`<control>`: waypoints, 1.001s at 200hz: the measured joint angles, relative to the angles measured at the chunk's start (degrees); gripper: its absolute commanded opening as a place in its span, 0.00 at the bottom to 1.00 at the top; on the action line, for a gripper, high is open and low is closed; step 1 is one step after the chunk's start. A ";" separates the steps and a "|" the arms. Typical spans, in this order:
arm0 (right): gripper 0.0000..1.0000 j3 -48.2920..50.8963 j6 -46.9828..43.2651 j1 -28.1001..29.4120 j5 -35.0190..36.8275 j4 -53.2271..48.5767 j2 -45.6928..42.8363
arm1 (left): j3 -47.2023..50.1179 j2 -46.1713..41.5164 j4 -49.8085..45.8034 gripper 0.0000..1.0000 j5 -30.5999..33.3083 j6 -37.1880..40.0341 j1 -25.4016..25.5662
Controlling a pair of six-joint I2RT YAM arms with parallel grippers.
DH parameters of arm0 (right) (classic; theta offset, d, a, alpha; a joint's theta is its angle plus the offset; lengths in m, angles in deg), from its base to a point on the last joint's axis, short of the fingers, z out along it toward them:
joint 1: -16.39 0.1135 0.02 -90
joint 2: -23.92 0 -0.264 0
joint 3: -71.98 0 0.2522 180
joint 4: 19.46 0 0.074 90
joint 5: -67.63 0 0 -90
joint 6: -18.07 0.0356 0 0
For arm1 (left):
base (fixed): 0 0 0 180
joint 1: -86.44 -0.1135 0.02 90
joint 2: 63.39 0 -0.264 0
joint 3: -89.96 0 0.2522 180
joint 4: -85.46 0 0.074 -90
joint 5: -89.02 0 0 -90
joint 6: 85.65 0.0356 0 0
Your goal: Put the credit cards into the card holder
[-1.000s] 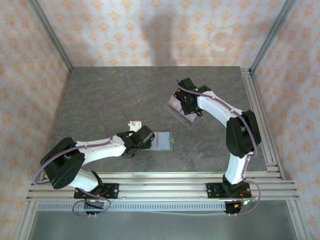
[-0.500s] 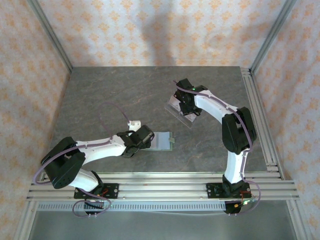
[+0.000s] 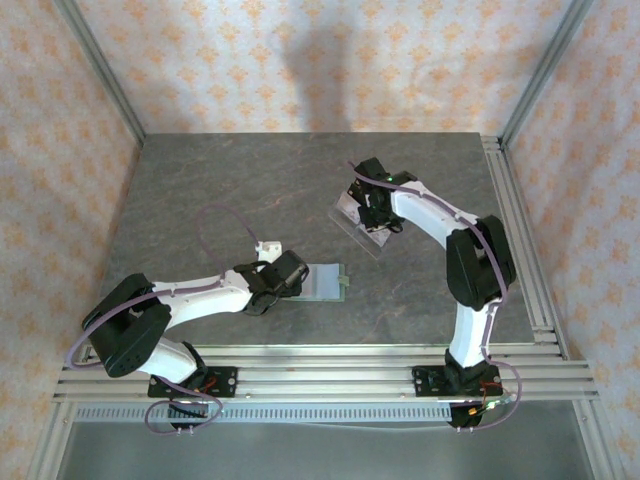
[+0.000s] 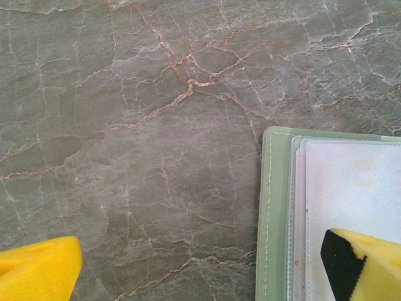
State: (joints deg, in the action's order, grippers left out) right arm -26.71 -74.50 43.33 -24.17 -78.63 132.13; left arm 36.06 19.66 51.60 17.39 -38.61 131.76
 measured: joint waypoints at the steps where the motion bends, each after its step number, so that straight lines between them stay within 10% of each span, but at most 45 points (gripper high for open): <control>1: 0.27 0.02 0.00 0.00 -0.04 0.00 -0.04 | 0.00 0.00 0.00 1.00 0.00 0.00 0.00; 200: 0.08 0.79 -1.16 -0.74 -3.91 -0.02 -1.07 | 0.00 0.02 0.00 1.00 0.00 0.00 0.00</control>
State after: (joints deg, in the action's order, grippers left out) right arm -25.92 -75.66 42.58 -28.09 -78.66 131.06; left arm 36.06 19.68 51.60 17.39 -38.61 131.76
